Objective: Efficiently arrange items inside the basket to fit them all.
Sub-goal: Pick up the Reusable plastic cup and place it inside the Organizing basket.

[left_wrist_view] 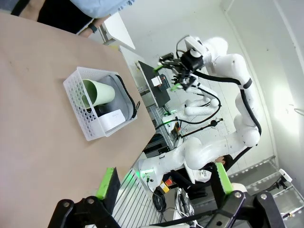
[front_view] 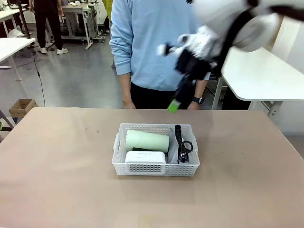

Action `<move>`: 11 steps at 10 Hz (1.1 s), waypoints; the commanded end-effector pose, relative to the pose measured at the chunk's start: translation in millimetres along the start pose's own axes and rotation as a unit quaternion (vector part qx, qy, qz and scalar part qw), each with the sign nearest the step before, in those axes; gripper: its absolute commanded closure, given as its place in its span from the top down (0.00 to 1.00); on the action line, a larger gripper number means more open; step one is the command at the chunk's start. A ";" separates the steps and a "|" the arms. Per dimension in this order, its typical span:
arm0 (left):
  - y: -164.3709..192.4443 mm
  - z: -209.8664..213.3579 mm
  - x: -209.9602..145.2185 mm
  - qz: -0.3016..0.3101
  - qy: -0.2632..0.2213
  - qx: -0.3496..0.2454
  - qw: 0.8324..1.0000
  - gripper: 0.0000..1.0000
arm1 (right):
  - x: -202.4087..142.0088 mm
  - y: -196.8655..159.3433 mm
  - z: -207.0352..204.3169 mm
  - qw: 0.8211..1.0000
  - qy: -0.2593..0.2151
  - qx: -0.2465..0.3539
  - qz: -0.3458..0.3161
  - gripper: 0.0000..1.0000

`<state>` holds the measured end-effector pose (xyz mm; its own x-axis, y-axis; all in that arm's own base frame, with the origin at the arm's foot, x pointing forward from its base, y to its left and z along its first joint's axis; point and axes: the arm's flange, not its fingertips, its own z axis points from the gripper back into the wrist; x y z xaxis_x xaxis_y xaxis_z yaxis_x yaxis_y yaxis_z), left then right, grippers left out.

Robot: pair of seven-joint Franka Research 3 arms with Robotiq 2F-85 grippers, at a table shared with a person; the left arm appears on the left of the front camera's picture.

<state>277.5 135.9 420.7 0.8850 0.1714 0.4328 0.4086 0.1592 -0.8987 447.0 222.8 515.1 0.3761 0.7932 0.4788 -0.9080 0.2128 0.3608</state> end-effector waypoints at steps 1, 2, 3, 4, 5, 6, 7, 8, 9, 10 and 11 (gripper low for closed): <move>-2.6 1.7 -1.0 0.003 0.004 -0.005 1.000 1.00 | -91.6 4.1 33.2 0.992 -0.096 0.061 -0.047 1.00; -2.6 1.7 -1.0 0.003 0.004 -0.005 1.000 1.00 | -131.7 8.2 52.6 0.981 -0.147 0.099 -0.077 1.00; -2.6 1.7 -1.0 0.003 0.004 -0.005 1.000 1.00 | -175.3 11.8 67.8 0.959 -0.212 0.143 -0.121 1.00; -2.6 1.7 -1.0 0.003 0.004 -0.005 1.000 1.00 | -213.4 11.2 75.4 0.929 -0.284 0.163 -0.171 1.00; -2.6 1.7 -1.0 0.003 0.004 -0.005 1.000 1.00 | -248.9 5.7 77.1 0.874 -0.365 0.190 -0.257 1.00; -2.6 1.7 -1.0 0.003 0.004 -0.005 1.000 1.00 | -281.1 2.9 68.8 0.851 -0.397 0.217 -0.268 1.00; -2.6 1.7 -1.0 0.003 0.004 -0.005 1.000 1.00 | -314.4 -7.9 50.9 0.816 -0.411 0.251 -0.321 1.00; -2.6 1.7 -1.0 0.003 0.004 -0.005 1.000 1.00 | -335.2 -22.9 27.2 0.797 -0.375 0.304 -0.363 1.00; -2.6 1.7 -1.0 0.003 0.004 -0.005 1.000 1.00 | -341.2 -37.9 7.2 0.782 -0.327 0.307 -0.432 1.00; -2.6 1.7 -1.0 0.003 0.004 -0.005 1.000 1.00 | -337.4 -3.6 42.0 0.834 -0.364 0.257 -0.325 1.00; -2.6 1.7 -1.0 0.003 0.004 -0.005 1.000 1.00 | -337.4 -3.6 42.0 0.834 -0.364 0.257 -0.325 1.00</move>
<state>277.4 135.9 420.7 0.8850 0.1715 0.4328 0.4087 0.1591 -0.8987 334.0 -70.5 352.1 0.9697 0.0021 0.2442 -0.2441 0.0258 0.9694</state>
